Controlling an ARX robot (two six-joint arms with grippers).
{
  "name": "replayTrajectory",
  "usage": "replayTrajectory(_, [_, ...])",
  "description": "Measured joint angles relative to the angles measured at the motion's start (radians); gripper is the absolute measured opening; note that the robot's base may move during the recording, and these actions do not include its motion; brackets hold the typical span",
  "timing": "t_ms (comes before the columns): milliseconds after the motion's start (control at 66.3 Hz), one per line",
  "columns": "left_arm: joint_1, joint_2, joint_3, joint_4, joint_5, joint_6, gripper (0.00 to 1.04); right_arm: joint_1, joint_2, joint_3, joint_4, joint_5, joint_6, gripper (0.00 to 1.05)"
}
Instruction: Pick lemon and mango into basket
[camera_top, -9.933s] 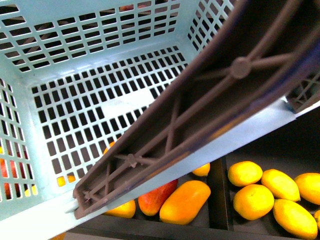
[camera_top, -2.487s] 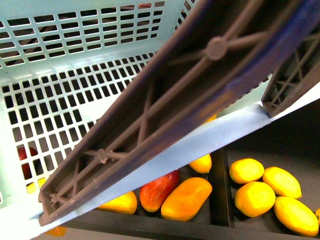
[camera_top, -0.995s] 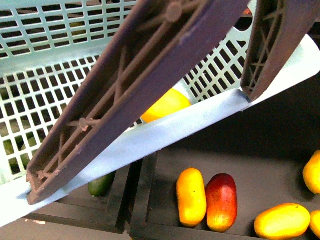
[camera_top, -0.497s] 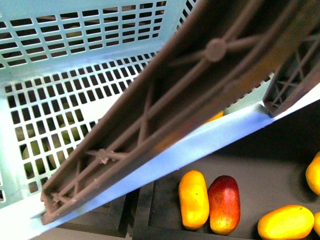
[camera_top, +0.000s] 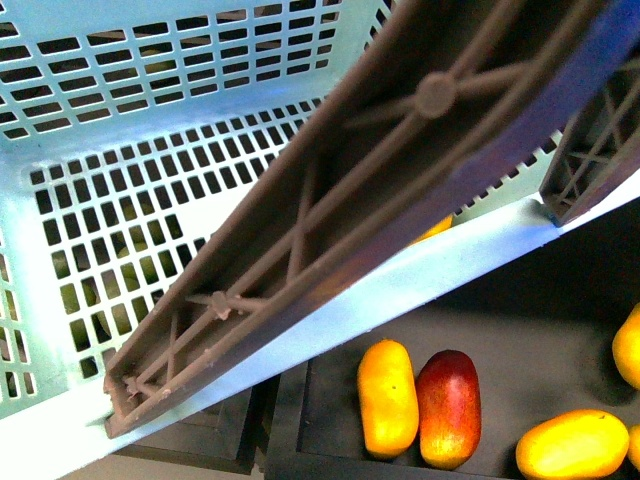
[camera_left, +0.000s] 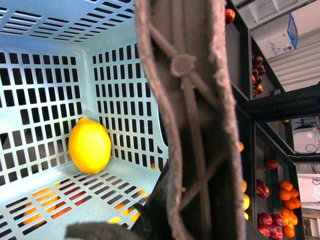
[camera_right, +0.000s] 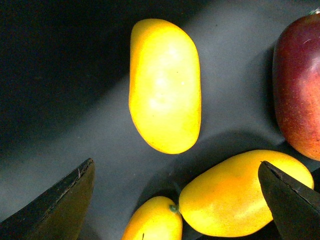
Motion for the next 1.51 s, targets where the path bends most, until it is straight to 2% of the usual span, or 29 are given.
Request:
replayTrajectory(437, [0.000, 0.000, 0.000, 0.000, -0.001, 0.000, 0.04, 0.005, 0.173, 0.138, -0.019, 0.012, 0.119, 0.96])
replayTrajectory(1311, [0.000, 0.000, 0.000, 0.000, -0.001, 0.000, 0.04, 0.023, 0.375, 0.308, -0.036, 0.080, 0.168, 0.96])
replayTrajectory(1507, [0.000, 0.000, 0.000, 0.000, -0.002, 0.000, 0.04, 0.023, 0.389, 0.304, -0.010, 0.074, 0.141, 0.72])
